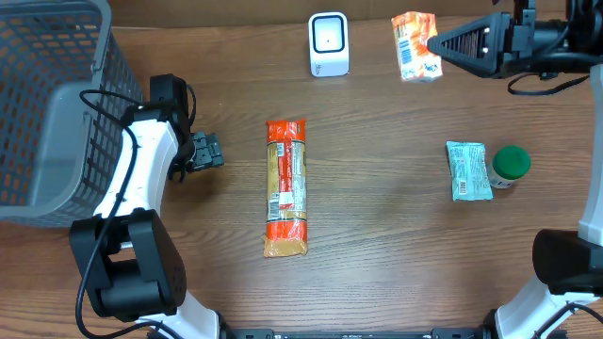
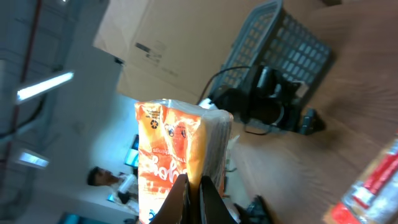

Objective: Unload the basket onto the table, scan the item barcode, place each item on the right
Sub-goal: 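Lift the orange packet and carry it with the right gripper to the scanner, then hold the orange packet under the white scanner with the right gripper, then carry the orange packet right and lower it beside the green packet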

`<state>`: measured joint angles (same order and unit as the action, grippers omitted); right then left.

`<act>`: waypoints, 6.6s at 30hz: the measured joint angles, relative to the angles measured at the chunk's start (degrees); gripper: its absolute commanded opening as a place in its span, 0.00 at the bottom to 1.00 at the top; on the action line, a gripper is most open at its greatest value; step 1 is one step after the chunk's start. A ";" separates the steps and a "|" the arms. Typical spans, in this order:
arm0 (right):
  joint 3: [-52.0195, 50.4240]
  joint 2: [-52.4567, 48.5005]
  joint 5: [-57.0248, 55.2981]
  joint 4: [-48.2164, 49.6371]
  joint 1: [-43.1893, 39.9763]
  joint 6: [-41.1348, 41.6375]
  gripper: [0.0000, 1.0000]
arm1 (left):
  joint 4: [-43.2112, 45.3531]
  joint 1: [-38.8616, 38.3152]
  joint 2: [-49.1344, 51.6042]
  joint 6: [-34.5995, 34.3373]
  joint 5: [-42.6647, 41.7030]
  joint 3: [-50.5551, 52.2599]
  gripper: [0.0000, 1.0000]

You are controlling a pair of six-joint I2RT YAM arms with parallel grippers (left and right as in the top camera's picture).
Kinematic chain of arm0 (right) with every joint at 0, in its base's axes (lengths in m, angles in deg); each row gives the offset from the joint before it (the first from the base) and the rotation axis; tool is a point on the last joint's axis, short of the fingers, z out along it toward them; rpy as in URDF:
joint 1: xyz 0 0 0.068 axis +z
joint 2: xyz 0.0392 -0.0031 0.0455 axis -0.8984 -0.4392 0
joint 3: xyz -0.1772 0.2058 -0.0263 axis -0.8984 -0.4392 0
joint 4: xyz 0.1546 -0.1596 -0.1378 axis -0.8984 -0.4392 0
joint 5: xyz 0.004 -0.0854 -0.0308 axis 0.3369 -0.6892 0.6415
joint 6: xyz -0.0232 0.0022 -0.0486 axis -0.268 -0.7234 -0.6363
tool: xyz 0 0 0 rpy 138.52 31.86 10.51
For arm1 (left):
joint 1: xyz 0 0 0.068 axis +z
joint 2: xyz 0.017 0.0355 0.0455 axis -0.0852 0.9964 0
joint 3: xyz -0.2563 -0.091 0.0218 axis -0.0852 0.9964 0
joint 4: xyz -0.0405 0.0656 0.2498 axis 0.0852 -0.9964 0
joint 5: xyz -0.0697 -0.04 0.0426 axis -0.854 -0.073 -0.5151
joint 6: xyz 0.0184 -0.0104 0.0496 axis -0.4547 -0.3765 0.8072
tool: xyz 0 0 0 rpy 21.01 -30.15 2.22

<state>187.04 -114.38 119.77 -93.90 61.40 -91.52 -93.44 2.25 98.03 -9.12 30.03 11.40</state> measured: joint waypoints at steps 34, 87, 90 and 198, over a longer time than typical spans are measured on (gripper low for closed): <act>0.00 4.55 -2.01 0.00 0.00 4.07 0.04 | 0.00 0.00 0.00 0.00 0.00 0.00 1.00; -4.66 -4.50 -98.73 39.91 27.71 24.06 0.04 | -0.02 0.00 0.00 0.00 0.00 0.00 1.00; -4.66 -8.15 -101.77 42.84 27.91 22.45 0.04 | 0.00 0.00 0.00 0.00 0.00 0.00 1.00; -10.62 -9.03 -101.11 7.58 20.06 19.76 0.07 | 0.02 0.00 0.00 0.00 0.00 0.00 1.00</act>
<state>176.42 -123.40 18.66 -86.31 81.46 -71.76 -93.42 2.25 98.03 -9.12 30.03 11.40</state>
